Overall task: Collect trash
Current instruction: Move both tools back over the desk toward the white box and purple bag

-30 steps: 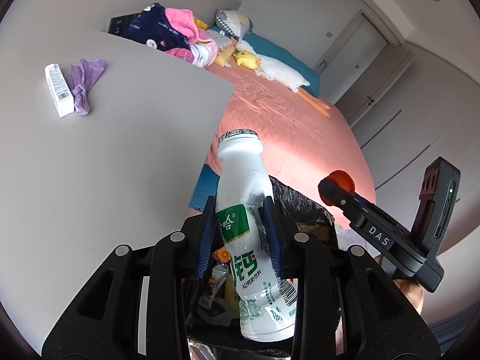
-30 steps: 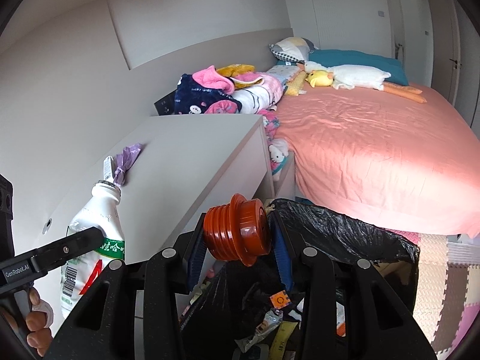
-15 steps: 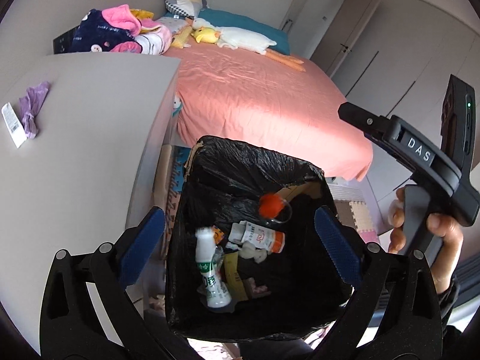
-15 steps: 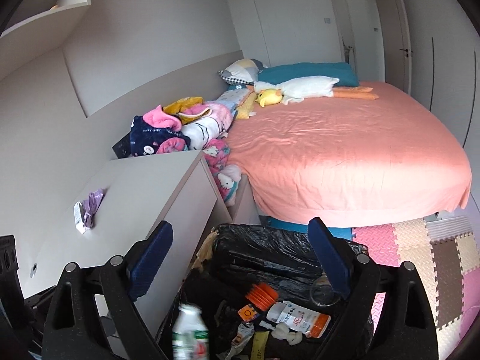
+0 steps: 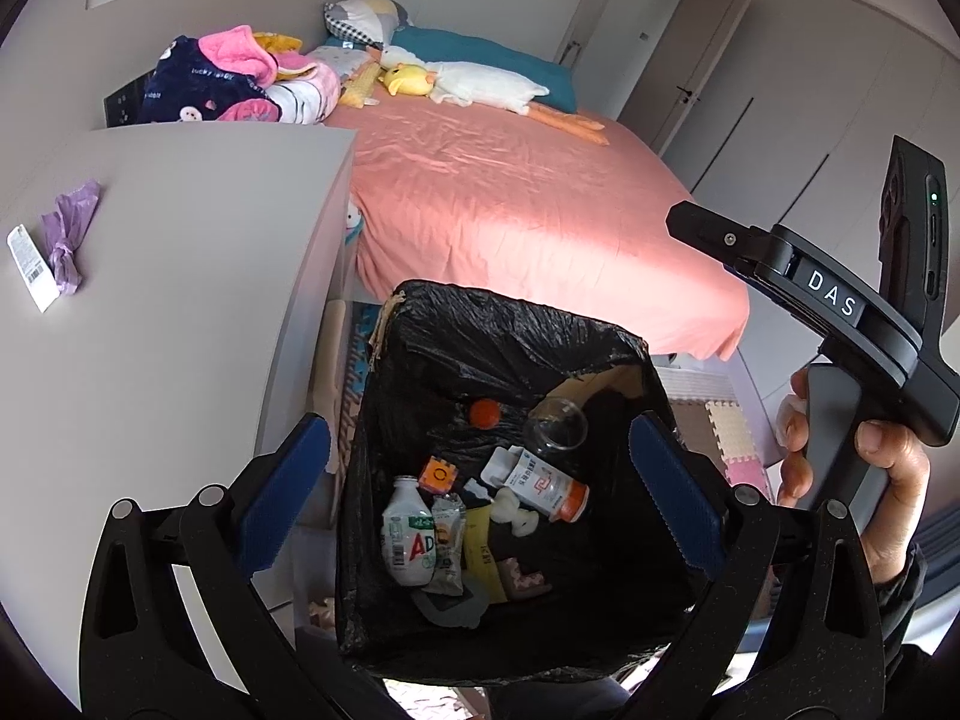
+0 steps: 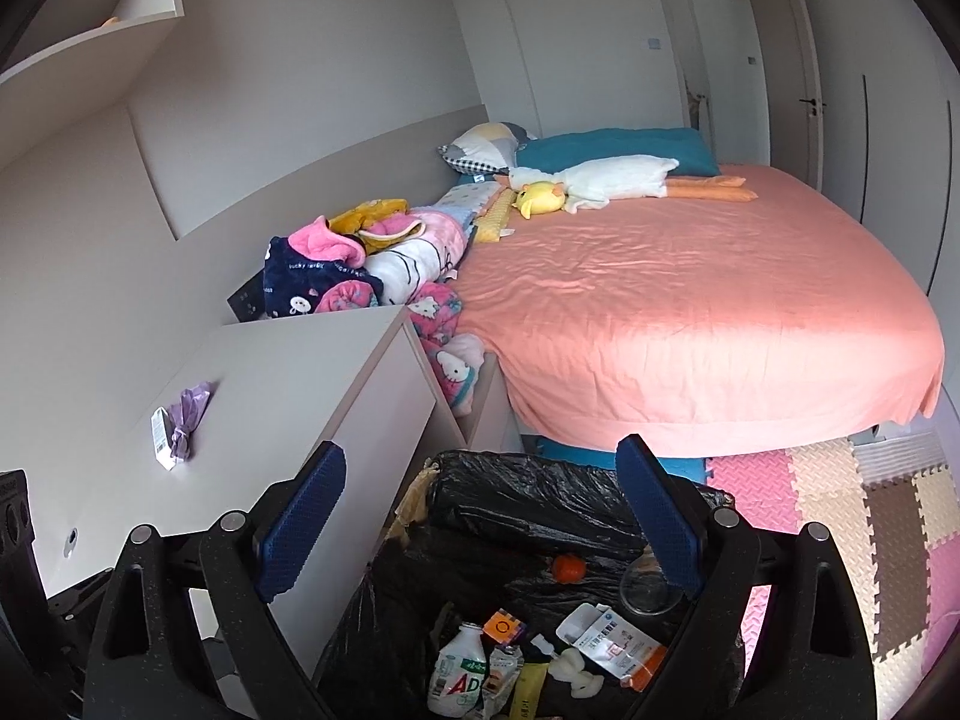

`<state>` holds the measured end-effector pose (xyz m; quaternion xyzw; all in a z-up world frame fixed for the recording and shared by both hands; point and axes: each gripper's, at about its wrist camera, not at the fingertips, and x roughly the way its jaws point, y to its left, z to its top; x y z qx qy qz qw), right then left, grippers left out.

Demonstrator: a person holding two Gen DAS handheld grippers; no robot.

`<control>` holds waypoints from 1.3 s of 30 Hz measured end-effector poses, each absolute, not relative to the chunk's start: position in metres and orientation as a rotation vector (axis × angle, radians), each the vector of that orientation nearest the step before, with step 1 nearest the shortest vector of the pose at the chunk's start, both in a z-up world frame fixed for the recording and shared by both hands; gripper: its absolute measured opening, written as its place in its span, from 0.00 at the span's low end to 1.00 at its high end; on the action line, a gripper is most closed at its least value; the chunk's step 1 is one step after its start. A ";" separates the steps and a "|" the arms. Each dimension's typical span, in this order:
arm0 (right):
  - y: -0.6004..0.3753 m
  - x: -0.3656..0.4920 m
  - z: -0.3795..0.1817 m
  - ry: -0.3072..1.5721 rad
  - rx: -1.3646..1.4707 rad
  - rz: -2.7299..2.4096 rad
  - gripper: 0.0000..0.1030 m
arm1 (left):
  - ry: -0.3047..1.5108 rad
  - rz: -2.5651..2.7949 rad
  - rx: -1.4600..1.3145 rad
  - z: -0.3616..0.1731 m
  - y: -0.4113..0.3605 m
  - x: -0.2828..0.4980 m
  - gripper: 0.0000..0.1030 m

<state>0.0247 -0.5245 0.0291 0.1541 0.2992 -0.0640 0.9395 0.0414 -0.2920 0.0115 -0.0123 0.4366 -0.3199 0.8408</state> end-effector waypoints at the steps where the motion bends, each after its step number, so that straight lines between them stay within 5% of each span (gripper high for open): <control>1: -0.524 0.025 0.029 0.611 0.313 -0.128 0.89 | 0.920 -0.673 -0.024 0.012 -0.292 0.041 0.94; 39: -0.414 0.136 0.001 0.695 0.230 0.069 0.89 | 0.958 -0.362 -0.137 -0.020 -0.173 0.139 0.94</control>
